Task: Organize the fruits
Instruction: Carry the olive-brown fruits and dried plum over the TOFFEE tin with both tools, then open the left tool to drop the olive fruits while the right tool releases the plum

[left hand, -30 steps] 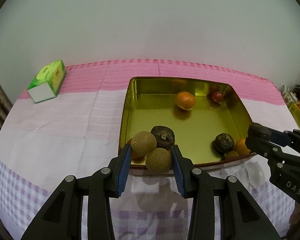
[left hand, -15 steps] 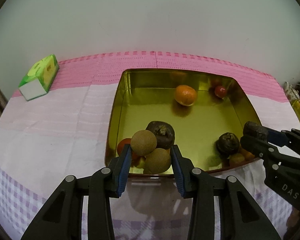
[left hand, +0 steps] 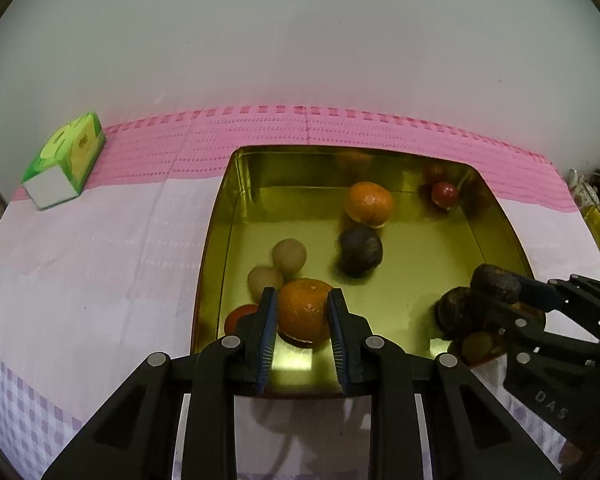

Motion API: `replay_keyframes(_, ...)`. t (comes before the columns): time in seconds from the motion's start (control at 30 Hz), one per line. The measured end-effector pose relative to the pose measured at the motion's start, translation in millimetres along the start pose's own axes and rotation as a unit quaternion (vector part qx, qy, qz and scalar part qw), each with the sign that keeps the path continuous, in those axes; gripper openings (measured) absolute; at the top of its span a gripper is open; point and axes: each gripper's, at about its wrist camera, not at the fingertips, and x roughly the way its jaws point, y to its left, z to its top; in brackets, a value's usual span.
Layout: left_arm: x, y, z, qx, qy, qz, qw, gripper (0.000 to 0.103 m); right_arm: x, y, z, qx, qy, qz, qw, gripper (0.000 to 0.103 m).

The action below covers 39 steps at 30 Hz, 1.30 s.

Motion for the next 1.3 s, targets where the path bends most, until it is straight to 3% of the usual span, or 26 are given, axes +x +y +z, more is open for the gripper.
replay_keyframes(0.87,-9,0,-3,0.007,0.007,0.012,0.9999,0.027,8,-4,4,0.005,0.005,-0.008,1.0,0.036)
replay_keyframes(1.07,-13,1,-5,0.004,0.008,0.014,0.9999,0.029,-1,1,4,0.0,-0.007,-0.005,1.0,0.048)
replay_keyframes(1.3,-20,0,-6,0.003,0.001,0.027,0.9996,0.034,-9,3,3,0.004,-0.011,-0.007,1.0,0.05)
